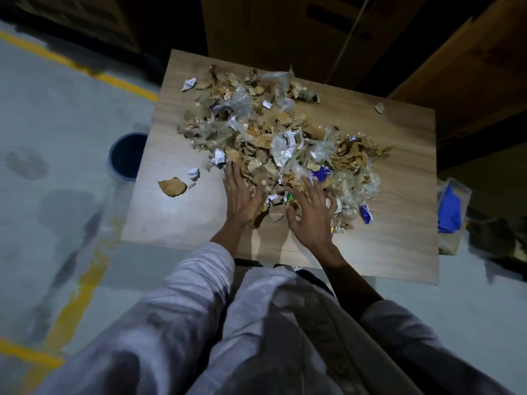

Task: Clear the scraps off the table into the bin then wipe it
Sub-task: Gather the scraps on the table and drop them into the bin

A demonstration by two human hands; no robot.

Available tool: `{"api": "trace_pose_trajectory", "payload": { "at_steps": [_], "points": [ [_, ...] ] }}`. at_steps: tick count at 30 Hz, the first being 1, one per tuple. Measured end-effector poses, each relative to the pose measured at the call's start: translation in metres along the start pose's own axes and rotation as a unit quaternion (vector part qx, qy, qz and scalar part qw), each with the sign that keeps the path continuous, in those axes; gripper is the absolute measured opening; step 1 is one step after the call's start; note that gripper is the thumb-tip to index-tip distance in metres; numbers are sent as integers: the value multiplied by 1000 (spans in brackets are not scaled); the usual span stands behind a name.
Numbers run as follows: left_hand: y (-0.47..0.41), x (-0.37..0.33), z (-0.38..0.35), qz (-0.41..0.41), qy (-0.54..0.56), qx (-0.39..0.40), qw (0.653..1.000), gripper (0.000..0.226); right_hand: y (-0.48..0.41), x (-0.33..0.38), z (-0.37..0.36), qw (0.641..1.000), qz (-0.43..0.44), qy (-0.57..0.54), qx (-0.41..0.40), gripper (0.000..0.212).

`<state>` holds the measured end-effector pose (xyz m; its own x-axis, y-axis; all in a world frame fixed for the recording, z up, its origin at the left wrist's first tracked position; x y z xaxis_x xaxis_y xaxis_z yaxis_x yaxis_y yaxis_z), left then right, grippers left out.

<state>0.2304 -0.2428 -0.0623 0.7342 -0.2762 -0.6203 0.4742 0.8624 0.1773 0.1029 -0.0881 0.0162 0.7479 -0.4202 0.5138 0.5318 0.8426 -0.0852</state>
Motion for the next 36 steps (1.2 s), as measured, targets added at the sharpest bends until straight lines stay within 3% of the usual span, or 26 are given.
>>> {"api": "trace_pose_trajectory", "payload": {
  "at_steps": [4, 11, 15, 23, 30, 36],
  "points": [
    [12, 14, 21, -66, -46, -5, 997, 93, 0, 15, -19, 999, -9, -19, 35, 47],
    [14, 115, 91, 127, -103, -118, 980, 97, -8, 53, -80, 986, 12, -6, 167, 98],
    [0, 136, 102, 183, -71, -110, 974, 95, -17, 60, -101, 976, 9, 46, 214, 107],
    [-23, 96, 67, 85, -71, 6, 994, 98, -29, 57, -93, 986, -85, 59, 131, 76],
    [-35, 21, 24, -4, -11, 83, 996, 104, -29, 62, -84, 986, -113, 39, 115, 86],
    [-34, 45, 58, 30, 16, 16, 999, 105, -38, 75, -86, 986, -104, -5, 134, 108]
  ]
}}
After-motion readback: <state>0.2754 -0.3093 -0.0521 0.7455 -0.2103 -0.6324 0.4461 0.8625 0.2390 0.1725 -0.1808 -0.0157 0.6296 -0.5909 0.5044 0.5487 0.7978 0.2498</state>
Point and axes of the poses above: each hand's wrist, its own y-axis away from the middle knuckle, its own z-axis out of the back of the hand, x = y × z, the point moved 5 cm from there along -y, towards the middle knuckle, and after that the axes turned 14 degrees about -y, right-handed, at the moved point
